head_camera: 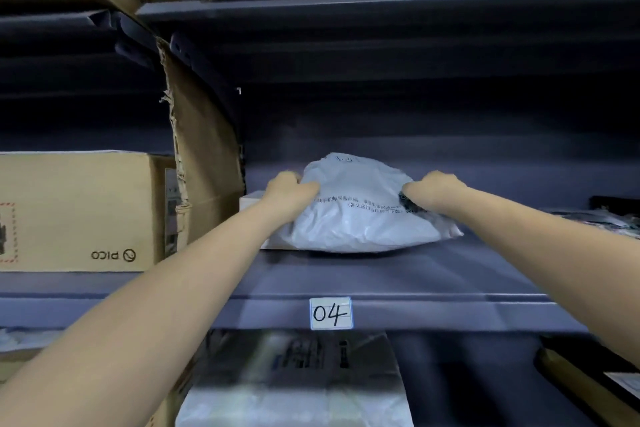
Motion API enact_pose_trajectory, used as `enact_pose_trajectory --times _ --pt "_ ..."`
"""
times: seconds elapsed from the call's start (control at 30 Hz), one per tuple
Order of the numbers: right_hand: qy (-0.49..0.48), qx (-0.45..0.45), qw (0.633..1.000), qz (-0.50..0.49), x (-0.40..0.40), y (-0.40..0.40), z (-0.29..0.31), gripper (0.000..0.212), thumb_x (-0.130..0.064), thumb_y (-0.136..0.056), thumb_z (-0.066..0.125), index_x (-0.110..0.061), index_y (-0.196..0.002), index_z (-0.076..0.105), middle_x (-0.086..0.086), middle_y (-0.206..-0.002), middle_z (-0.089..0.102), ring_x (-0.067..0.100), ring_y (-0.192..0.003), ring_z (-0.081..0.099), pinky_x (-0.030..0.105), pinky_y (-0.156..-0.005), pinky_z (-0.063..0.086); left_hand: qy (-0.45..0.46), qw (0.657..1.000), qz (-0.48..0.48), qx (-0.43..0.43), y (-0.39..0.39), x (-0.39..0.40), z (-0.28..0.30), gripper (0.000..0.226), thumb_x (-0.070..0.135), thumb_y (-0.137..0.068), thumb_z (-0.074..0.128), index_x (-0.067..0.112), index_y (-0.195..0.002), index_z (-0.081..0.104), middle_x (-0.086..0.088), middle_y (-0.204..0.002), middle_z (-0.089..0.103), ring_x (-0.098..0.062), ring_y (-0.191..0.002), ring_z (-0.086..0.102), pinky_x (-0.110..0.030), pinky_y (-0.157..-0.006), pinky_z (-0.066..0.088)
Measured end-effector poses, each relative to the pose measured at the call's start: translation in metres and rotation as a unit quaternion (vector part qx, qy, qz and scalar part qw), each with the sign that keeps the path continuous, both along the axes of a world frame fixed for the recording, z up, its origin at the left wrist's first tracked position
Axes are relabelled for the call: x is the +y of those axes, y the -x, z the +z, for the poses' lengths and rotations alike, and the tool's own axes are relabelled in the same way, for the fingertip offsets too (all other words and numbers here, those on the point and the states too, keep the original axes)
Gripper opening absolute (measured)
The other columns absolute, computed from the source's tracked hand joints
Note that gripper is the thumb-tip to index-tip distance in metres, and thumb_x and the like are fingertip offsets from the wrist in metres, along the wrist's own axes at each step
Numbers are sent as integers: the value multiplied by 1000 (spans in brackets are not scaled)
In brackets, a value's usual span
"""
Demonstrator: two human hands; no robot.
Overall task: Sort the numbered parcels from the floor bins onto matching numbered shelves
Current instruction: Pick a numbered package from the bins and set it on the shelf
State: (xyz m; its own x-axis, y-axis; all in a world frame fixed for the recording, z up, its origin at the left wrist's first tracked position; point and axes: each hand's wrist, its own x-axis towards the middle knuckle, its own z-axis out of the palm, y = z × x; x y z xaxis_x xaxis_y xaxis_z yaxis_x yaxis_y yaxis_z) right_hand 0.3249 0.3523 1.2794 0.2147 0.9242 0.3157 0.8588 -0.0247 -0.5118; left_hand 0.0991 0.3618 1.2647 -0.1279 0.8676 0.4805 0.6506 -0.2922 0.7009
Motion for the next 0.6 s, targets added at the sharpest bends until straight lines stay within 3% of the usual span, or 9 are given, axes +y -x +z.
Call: enact_pose_trajectory --times 0.1,0.2,0.3,0.4,0.47,0.6 --pt "26 -20 999 -11 4 -9 -10 17 -25 -84 54 -14 -70 53 4 -80 54 23 -70 52 27 -63 41 20 999 2 39 -9 5 -8 24 23 -88 53 15 -67 44 1 -67 48 -21 -67 46 -28 -51 30" --pt "52 -39 998 -13 3 -11 -15 17 -24 -87 51 -11 -77 54 7 -90 56 28 -81 54 28 -68 41 65 995 -7 79 -17 13 -13 16 24 -89 54 10 -97 57 -3 -92 59 -24 -86 55 -29 -65 40" --pt "93 -81 992 9 6 -2 -20 27 -24 -98 42 -7 -108 59 10 -111 55 29 -98 53 26 -77 37 118 977 32 177 -11 22 -23 26 24 -93 50 10 -114 52 -3 -98 53 -23 -90 52 -29 -72 40" --pt "110 -83 990 22 13 8 -27 40 -30 -100 37 -7 -130 52 10 -133 53 29 -112 53 27 -82 36 129 970 62 197 5 33 -31 22 28 -90 53 11 -105 53 0 -89 54 -22 -88 54 -28 -66 39" --pt "123 -76 989 27 17 11 -32 43 -29 -101 35 -8 -137 46 10 -139 49 28 -123 50 28 -86 36 130 973 62 179 11 39 -33 27 31 -87 57 10 -104 55 -3 -96 59 -22 -88 55 -28 -65 39" --pt "125 -62 990 38 24 10 -38 43 -29 -101 35 -8 -136 46 10 -138 49 27 -116 50 26 -83 34 125 974 64 181 14 43 -34 32 36 -87 56 10 -107 57 -2 -94 57 -23 -88 55 -29 -66 39"
